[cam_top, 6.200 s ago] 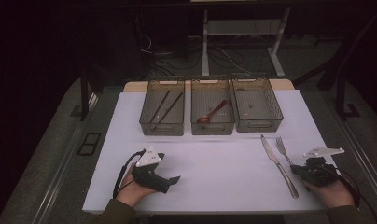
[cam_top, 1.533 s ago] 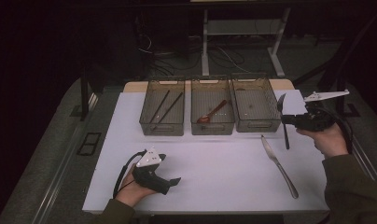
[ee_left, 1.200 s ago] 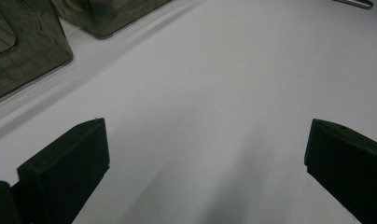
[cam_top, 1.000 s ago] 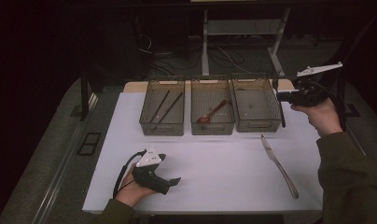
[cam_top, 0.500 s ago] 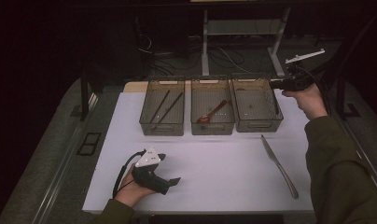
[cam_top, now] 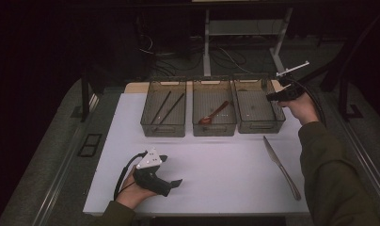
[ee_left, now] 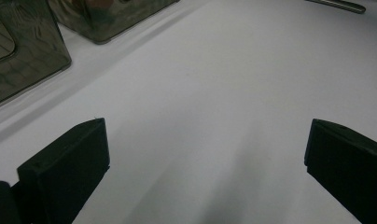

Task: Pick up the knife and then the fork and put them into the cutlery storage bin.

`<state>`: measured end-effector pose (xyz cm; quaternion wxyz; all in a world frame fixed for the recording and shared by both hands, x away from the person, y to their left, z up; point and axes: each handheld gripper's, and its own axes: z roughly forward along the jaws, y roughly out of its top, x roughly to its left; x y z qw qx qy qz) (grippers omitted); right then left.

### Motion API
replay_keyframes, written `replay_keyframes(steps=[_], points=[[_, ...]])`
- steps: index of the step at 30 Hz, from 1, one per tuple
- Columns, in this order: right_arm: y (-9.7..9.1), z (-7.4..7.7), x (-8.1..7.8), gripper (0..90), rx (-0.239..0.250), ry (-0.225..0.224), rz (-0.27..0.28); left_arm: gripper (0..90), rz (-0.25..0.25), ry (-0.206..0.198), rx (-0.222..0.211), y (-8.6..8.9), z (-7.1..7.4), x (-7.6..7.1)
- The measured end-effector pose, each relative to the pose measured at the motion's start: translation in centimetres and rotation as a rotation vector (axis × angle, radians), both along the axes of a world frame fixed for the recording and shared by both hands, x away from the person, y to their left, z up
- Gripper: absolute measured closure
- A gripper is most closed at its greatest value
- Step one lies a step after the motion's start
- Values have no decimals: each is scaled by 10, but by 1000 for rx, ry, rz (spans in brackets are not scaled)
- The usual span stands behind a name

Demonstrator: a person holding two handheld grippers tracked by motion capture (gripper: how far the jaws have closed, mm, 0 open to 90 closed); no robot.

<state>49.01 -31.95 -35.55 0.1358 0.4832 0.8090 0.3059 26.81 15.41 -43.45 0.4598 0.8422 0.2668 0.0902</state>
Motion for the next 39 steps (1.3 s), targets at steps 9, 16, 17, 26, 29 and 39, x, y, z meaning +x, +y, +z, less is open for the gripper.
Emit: replay_keyframes(steps=[9,16,17,26,29,39], points=[[1,-17,2,849,-36,55,8,0,-2,2,2,0,0,0],[7,-23,5,834,-53,89,27,0,-3,0,1,0,0,0],[8,-24,5,799,-55,88,23,0,-4,-1,1,0,0,0],[5,-19,0,522,18,79,26,0,-3,-2,2,0,0,0],[2,-15,-6,483,52,49,21,0,-1,-1,2,0,0,0],[-13,-4,-37,466,151,-3,23,0,-3,1,10,0,-1,0]])
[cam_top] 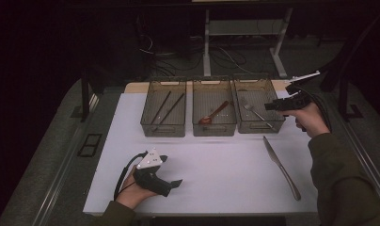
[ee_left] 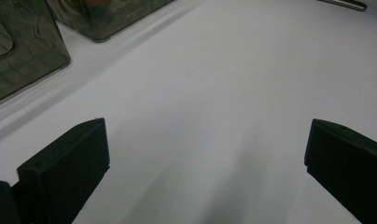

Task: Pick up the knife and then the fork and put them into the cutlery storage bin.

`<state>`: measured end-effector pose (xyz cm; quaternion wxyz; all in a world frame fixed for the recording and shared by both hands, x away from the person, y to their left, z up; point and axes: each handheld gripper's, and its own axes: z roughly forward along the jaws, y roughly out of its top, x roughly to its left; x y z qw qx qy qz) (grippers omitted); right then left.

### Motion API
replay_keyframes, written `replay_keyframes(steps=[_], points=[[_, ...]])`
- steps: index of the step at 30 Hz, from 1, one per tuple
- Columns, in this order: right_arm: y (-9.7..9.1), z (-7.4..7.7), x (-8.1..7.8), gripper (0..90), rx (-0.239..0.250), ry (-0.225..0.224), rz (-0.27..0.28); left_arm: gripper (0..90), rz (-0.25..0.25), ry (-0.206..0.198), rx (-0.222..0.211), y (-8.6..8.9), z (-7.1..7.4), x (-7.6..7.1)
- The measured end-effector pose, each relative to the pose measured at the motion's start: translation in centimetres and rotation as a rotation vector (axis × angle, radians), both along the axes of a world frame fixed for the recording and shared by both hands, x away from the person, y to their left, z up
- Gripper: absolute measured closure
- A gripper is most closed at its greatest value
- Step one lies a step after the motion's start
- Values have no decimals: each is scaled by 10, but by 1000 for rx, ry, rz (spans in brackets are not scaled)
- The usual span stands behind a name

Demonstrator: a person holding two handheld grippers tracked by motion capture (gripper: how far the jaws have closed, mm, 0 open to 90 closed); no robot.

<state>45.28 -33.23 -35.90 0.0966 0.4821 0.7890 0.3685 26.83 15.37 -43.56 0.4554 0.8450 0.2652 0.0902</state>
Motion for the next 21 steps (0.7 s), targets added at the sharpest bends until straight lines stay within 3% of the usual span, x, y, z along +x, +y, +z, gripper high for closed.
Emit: replay_keyframes(steps=[7,15,21], points=[[1,6,-26,515,-26,-7,41,0,0,-2,-1,-1,0,0],[-4,2,-54,631,-68,-2,53,0,0,-2,-2,-1,0,0],[-4,1,-74,643,-95,-8,74,0,-4,1,-2,-2,0,-1]])
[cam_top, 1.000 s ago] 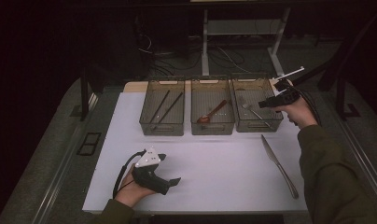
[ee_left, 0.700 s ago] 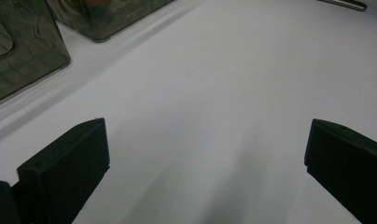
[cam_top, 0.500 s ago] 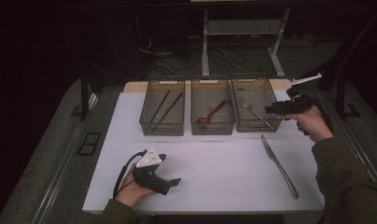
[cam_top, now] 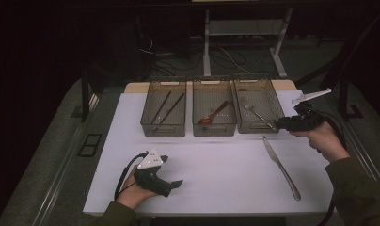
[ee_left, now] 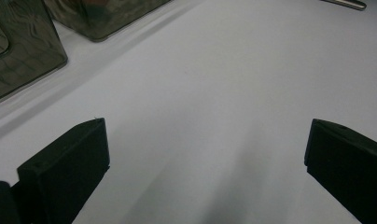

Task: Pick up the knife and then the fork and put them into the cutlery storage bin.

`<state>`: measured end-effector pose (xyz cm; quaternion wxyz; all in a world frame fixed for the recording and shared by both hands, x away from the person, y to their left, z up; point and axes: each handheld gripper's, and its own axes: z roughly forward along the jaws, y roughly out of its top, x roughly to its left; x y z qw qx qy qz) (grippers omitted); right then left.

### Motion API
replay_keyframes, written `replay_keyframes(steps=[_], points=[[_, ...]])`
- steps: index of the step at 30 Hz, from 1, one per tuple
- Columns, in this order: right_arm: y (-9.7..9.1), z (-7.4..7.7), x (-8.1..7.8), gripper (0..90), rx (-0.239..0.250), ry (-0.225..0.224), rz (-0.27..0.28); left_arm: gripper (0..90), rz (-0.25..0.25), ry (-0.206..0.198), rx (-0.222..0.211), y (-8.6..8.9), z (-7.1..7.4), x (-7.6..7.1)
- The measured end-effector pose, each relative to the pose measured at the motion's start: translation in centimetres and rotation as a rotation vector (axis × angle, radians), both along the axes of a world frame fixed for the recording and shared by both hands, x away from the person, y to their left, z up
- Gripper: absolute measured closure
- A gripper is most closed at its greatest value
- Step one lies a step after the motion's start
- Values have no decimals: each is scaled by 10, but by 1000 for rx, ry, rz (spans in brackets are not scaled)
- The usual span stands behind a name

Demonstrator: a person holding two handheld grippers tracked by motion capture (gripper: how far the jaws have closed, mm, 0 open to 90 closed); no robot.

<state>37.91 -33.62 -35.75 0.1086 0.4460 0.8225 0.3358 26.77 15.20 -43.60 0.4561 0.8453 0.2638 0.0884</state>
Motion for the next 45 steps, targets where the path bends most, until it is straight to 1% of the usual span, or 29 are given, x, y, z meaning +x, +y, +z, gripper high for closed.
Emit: replay_keyframes(steps=[3,6,13,15,16,18,20,21,22,26,34,40,45], points=[[0,-1,-8,642,-1,-16,5,0,2,-1,0,0,0,0],[1,-4,-16,621,5,-16,3,0,3,-1,-3,0,0,0],[1,-18,-32,597,-17,28,4,0,5,-2,-2,0,0,-1],[2,-22,-36,593,-20,46,9,0,4,-1,-1,0,0,-1],[2,-23,-38,590,-26,63,9,0,4,-1,-1,0,0,-1],[4,-26,-42,588,-43,87,16,0,4,0,-2,-1,0,-1],[5,-28,-44,584,-61,100,22,0,3,0,-1,0,0,-1],[5,-29,-45,583,-69,116,23,0,4,-1,-1,0,0,-1],[7,-30,-46,582,-80,131,16,0,4,0,-1,0,0,-1],[11,-35,-49,579,-128,190,21,0,3,-2,-1,-1,1,-1],[19,-49,-54,588,-222,285,40,0,4,-2,-1,-1,1,-1],[22,-55,-58,603,-280,337,41,0,1,-1,0,-1,0,-1],[25,-58,-59,625,-300,370,46,0,2,-2,-1,-1,0,-1]])
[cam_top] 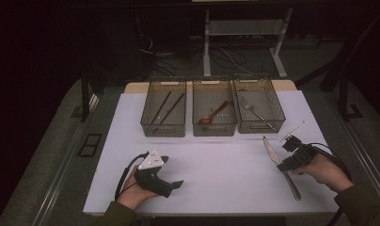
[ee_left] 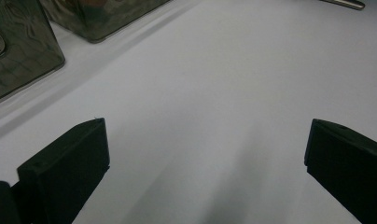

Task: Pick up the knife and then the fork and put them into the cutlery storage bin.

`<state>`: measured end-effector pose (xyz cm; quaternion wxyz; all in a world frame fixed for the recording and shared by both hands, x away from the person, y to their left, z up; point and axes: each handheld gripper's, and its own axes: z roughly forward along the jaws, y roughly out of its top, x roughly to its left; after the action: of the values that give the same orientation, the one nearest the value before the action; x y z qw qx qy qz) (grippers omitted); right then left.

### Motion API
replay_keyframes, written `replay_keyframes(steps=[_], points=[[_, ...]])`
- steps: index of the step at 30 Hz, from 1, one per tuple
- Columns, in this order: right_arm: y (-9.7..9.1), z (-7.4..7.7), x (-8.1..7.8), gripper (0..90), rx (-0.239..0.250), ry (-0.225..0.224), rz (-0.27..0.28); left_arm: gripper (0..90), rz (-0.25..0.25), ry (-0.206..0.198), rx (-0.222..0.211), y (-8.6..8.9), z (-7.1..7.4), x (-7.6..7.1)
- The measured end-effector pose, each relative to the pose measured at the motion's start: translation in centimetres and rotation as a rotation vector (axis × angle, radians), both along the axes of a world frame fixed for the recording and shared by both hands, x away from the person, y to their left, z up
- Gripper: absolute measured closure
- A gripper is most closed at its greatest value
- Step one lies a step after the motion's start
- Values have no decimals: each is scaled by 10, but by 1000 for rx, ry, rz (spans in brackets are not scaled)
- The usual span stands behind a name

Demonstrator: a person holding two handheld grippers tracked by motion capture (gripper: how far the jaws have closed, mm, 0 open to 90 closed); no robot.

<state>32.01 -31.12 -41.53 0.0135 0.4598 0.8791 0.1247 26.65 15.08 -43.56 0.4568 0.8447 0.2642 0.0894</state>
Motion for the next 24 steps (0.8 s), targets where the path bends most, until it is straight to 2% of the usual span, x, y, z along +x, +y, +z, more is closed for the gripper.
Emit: replay_keyframes(steps=[7,18,24], points=[[4,-4,1,644,-37,37,4,0,-1,1,1,0,0,0],[10,-5,2,697,-99,46,50,0,-2,1,4,-1,-1,0],[13,-5,3,777,-128,46,78,0,-3,2,5,-1,-1,0]])
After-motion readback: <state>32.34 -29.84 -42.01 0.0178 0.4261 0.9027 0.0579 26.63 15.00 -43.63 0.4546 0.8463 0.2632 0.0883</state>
